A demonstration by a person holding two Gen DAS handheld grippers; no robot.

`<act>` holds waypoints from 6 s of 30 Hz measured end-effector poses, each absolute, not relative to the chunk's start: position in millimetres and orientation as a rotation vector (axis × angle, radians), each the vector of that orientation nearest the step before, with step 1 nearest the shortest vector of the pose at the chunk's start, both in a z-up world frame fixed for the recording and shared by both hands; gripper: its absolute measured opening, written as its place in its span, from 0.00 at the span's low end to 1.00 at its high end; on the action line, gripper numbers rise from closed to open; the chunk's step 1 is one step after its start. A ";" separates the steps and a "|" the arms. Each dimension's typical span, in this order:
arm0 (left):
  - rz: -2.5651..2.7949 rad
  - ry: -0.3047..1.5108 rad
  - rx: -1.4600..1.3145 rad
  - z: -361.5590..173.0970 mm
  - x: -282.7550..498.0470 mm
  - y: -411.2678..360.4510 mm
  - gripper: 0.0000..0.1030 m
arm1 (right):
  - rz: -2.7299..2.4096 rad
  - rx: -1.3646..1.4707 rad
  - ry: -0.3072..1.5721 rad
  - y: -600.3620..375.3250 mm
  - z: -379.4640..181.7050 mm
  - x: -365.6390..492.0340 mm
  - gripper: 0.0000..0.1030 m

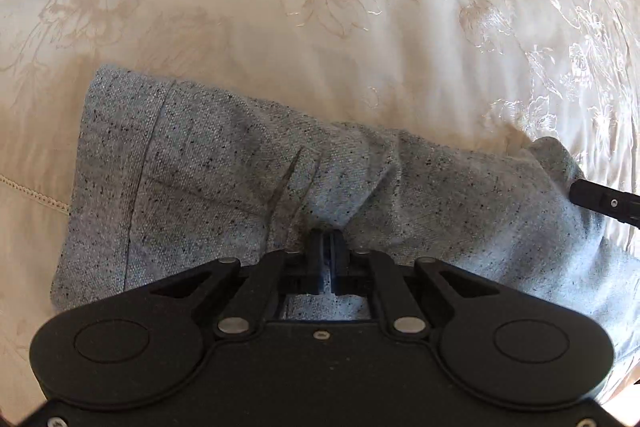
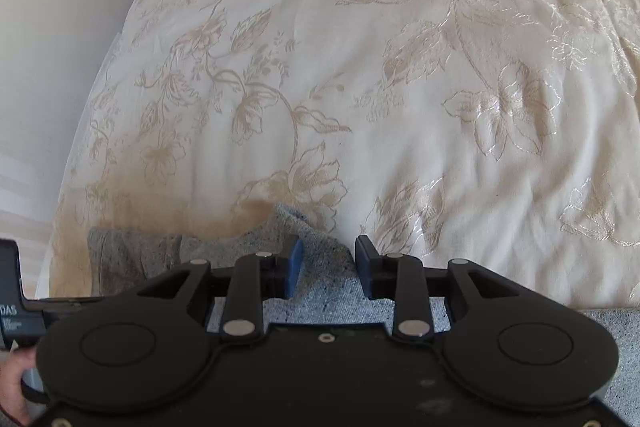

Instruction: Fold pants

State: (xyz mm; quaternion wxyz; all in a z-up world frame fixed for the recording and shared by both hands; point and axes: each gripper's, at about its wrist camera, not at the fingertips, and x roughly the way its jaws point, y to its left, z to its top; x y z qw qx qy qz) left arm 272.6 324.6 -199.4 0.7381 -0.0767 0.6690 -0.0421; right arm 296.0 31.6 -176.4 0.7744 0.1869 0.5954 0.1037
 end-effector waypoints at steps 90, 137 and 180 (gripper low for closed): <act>-0.330 1.344 0.223 -182.4 115.1 209.3 0.15 | -0.148 0.302 1.207 -25.7 -188.8 38.3 0.22; -0.319 1.377 0.258 -197.3 68.7 -116.9 0.17 | -0.474 0.950 0.981 -440.1 -203.6 -49.4 0.40; -0.430 1.487 0.061 -196.9 99.0 -91.7 0.16 | -0.359 0.702 0.888 -394.6 -134.9 -28.0 0.16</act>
